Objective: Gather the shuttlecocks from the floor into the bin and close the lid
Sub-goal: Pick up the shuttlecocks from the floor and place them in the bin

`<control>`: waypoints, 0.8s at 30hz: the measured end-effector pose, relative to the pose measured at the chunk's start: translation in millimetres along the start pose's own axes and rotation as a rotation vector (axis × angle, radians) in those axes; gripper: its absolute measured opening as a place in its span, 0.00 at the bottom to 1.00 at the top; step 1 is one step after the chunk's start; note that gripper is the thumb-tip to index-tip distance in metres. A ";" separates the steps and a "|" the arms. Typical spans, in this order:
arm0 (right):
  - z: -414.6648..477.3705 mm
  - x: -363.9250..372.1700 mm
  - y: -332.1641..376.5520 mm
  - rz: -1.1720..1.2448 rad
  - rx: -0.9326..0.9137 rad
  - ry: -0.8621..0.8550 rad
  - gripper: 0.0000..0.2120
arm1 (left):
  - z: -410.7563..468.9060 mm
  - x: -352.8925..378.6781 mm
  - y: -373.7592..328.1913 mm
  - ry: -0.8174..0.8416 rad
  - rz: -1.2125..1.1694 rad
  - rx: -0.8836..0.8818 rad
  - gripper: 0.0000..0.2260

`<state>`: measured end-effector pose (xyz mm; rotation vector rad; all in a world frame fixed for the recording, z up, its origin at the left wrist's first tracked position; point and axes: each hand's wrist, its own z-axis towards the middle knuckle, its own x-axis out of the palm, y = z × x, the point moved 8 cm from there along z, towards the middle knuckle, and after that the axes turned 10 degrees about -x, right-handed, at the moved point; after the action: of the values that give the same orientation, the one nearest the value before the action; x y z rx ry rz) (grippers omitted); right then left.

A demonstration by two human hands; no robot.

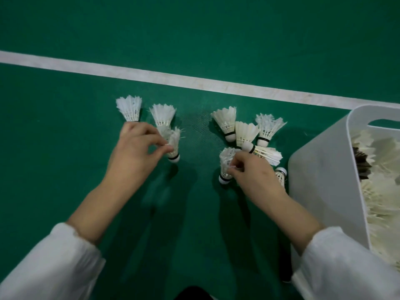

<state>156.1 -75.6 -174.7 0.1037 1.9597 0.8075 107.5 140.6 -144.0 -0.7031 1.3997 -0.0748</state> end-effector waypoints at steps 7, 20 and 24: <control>-0.2 13.1 9.4 0.027 -0.030 -0.001 0.06 | 5.2 -5.6 11.6 0.124 -0.075 -0.046 0.04; -3.0 16.4 -14.5 0.057 0.069 -0.008 0.06 | 60.6 -3.2 8.9 0.045 -0.148 -0.163 0.13; -1.8 17.1 -12.3 0.056 0.053 0.005 0.05 | 71.6 25.4 15.0 0.217 0.126 -0.247 0.25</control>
<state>148.9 -79.3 -194.1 0.1893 1.9910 0.7930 172.8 170.2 -173.2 -0.8267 1.6763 0.1266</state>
